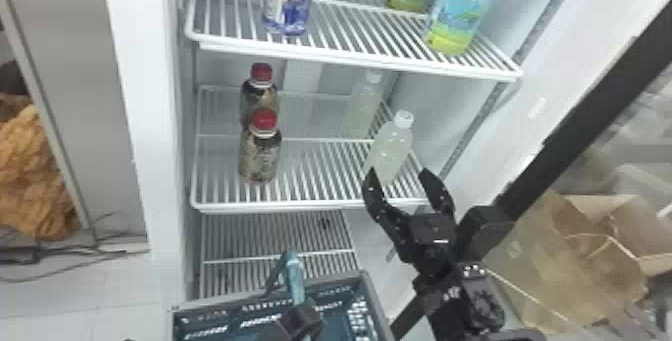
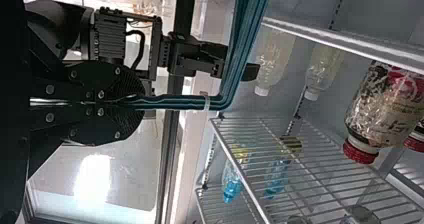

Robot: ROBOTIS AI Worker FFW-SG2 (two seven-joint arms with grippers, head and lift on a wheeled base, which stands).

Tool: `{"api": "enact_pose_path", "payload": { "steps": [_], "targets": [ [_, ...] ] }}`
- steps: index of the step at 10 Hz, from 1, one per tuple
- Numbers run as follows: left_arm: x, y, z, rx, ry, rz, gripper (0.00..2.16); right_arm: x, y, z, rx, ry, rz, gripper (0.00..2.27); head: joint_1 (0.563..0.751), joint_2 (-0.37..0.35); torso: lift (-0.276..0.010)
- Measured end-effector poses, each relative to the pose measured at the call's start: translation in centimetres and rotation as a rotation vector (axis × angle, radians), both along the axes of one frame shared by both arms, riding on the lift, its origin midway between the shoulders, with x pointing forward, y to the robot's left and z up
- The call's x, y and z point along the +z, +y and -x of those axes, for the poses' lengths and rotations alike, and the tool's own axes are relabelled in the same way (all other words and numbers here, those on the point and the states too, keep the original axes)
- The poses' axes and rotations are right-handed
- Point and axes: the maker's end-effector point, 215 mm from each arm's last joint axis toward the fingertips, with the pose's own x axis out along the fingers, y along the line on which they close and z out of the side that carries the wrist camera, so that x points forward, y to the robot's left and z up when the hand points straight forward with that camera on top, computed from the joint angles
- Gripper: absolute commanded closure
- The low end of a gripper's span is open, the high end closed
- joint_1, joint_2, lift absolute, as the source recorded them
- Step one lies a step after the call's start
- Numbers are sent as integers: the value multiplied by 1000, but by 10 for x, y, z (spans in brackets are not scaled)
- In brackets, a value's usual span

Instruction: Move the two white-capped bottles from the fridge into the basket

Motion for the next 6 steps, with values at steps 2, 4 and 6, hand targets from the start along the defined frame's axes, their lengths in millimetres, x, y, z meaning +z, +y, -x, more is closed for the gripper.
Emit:
{"api": "enact_pose_path", "payload": {
  "steps": [2,4,6],
  "targets": [
    [1,-1,0,-4,-4,0,1118,-5,-5,-11,-8,4,-5,185,695,-350,-260],
    [2,-2,0,-6,-5,0,1116,-9,-9,-24,-15,7,-5,191,695,-350,-260],
    [2,-2,-1,-4,-5,1,1116,-16,-11,-34,-17,16,-7,193,695,-350,-260]
  ]
}}
